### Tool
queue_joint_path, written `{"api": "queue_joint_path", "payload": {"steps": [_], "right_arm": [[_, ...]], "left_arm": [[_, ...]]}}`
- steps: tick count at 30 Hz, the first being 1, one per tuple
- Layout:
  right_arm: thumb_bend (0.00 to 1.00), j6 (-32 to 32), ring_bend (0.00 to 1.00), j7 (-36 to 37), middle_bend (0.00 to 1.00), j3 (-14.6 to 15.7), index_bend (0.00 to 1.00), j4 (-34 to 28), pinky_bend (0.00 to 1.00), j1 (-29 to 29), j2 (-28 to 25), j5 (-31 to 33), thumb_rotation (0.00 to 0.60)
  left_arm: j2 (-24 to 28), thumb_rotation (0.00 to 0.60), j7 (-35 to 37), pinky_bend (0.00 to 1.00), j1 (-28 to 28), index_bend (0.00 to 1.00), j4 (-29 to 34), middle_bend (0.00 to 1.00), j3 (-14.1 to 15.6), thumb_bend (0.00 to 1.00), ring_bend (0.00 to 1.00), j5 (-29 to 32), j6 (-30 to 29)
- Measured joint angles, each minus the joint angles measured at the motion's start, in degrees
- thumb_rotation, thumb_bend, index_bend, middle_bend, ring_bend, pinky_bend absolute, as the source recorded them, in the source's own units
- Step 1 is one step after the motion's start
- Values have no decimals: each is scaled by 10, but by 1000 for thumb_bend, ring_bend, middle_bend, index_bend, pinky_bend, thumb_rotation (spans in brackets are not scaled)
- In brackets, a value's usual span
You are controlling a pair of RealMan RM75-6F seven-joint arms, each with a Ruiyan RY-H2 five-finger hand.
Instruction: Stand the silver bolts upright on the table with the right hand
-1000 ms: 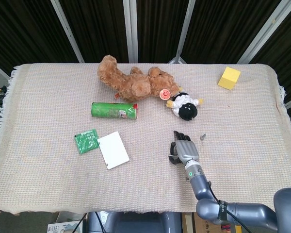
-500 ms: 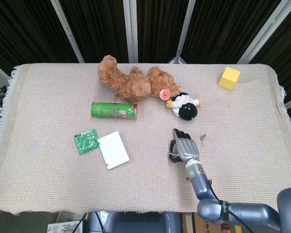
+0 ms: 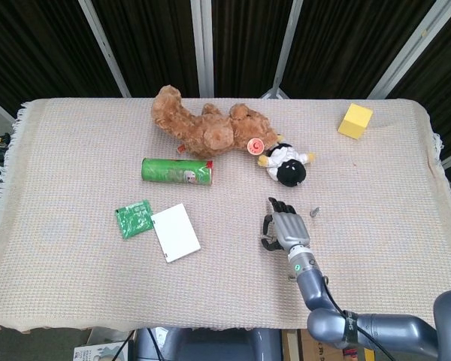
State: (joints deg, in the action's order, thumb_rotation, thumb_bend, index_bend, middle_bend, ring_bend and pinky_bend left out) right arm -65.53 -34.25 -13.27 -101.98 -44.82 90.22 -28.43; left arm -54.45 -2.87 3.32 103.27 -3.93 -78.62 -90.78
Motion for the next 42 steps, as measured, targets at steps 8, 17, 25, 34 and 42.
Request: {"api": "queue_joint_path", "payload": {"steps": [8,17,25,34,42], "right_arm": [[433,0,15,3,11,0,672,-2,85,-2,-5,4,600],[433,1,15,8,11,-2,672,-8,86,-3,-12,3,600],[434,0,15,10,12,-1,672,-11,86,-4,-17,6,600],[433,0,15,14,12,-1,672,-13,86,-5,-20,6,600],[433,3,15,19,12,1,672,-11,86,-5,-20,7,600]], "left_arm": [[0,600,-1,184,0,91,1,72,0,117,47,0,0],[0,600,-3,184,-1,91,1,72,0,117,47,1,2],[0,600,-3,184,-1,91,1,72,0,117,47,1,2],[-1,600,-4,184,-1,91,1,72,0,117,47,1,1],[0,600,-3,184,0,91,1,72,1,117,47,0,1]]}}
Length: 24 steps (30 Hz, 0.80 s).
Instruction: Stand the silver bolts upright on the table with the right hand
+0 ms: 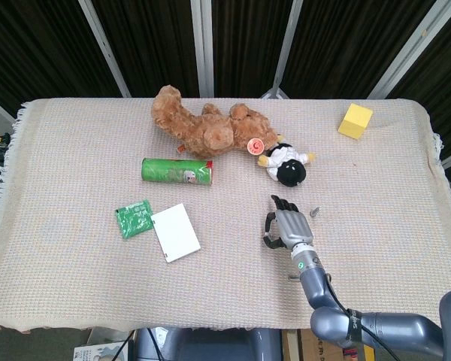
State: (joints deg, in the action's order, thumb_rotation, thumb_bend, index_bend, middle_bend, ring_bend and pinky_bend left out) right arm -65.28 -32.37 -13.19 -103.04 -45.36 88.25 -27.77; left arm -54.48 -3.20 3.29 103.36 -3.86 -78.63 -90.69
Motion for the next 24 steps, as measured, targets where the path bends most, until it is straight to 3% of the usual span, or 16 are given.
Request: {"api": "queue_joint_path", "payload": {"steps": [24], "right_arm": [[433,14,15,34,11,-1,672,6,86,6,-5,-9,600]], "left_arm": [[-1,600,-3,184,0,91,1,72,0,117,47,0,0]]}}
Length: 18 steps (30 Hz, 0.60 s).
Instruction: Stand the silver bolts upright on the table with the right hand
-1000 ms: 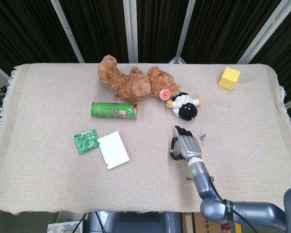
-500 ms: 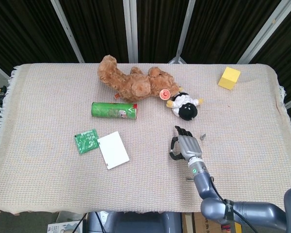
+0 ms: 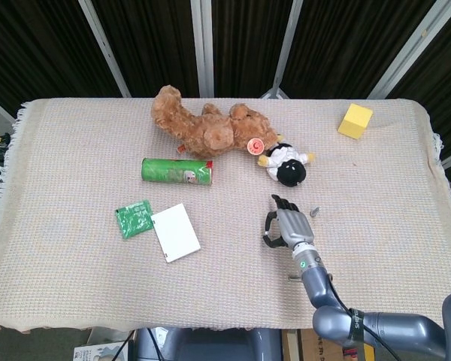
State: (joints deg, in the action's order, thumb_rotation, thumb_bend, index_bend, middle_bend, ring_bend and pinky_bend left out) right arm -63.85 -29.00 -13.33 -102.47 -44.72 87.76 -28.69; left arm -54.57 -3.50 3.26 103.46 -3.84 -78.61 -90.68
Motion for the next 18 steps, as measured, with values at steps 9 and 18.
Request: {"api": "queue_joint_path", "payload": {"steps": [9,18], "right_arm": [[434,4,15,1,12,3,663,2,86,-2,1,2,600],[433,3,16,2,12,4,649,3,85,-2,-1,3,600]], "left_arm": [[0,600,-1,184,0,91,0,71,0,117,47,0,0],[0,600,-1,184,0,91,0,71,0,117,47,1,0]]}}
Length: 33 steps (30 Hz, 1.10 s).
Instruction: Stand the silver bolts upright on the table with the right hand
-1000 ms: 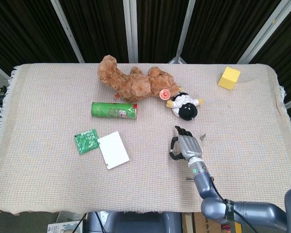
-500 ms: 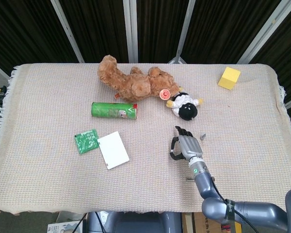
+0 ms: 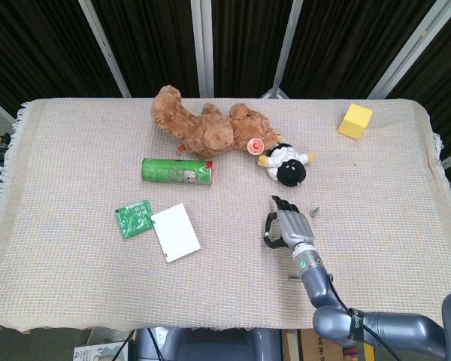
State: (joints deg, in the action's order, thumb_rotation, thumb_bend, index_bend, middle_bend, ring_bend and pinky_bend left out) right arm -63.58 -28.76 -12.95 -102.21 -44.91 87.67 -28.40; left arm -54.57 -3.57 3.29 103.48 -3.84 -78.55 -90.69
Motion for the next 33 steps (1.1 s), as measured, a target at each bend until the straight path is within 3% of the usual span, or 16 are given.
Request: {"api": "queue_joint_path", "payload": {"steps": [11,33], "right_arm": [[433,3,15,-2,12,3,584,0,86,-2,-3,5,600],[433,5,15,-3,12,7,562,-4,87,-5,-8,7,600]], "left_arm": [[-1,600,-2,184,0,91,1,71,0,117,47,1,0],[-1,600,-4,184,0,91,1,72,0,117,47,0,0]]}}
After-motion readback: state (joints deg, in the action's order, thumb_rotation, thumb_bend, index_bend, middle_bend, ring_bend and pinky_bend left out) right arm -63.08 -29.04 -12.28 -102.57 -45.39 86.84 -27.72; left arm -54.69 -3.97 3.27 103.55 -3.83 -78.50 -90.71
